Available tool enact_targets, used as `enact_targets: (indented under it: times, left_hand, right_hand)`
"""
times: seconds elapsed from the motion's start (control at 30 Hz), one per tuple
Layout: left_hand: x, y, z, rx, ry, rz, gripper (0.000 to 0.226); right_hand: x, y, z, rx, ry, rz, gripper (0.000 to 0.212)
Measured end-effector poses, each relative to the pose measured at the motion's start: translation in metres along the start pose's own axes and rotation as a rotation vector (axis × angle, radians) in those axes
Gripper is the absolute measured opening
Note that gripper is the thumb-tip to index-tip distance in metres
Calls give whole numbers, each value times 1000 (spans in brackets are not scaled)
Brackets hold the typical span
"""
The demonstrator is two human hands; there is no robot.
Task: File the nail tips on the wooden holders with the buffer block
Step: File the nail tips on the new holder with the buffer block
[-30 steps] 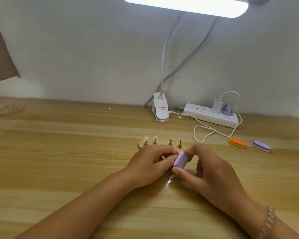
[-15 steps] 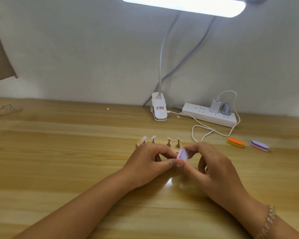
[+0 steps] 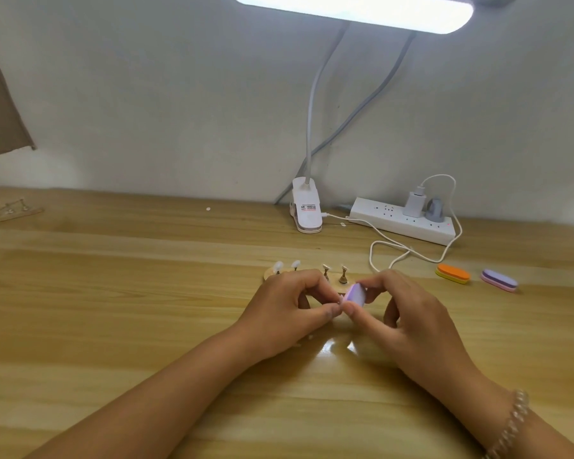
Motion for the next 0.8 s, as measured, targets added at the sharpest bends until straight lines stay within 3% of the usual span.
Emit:
enact_targets:
  times: [0.13, 0.3, 0.47, 0.63, 0.8]
  left_hand:
    - [0, 0, 0, 25, 12, -24, 14]
    - [1, 2, 0, 28, 53, -53, 21]
    - [3, 0, -1, 18, 48, -6, 10]
    - [1, 0, -1, 33, 69, -1, 10]
    - [1, 0, -1, 46, 63, 19, 13]
  right_hand:
    - [9, 5, 5, 38, -104, 63, 39]
    - [-6, 0, -2, -19, 59, -84, 41]
    - [9, 6, 6, 20, -96, 56, 38]
    - [-2, 2, 2, -42, -3, 4, 36]
    - [5, 5, 5, -10, -72, 64, 36]
Point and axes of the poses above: each hand's wrist, its own z-axis away from the middle knuckle, its own y-axis out of the palm, x = y × z, the point moved 3 cm from there along -z, towards the middle knuckle, and after that the axes turned 1 degree about -y, right-handed, at the moved point
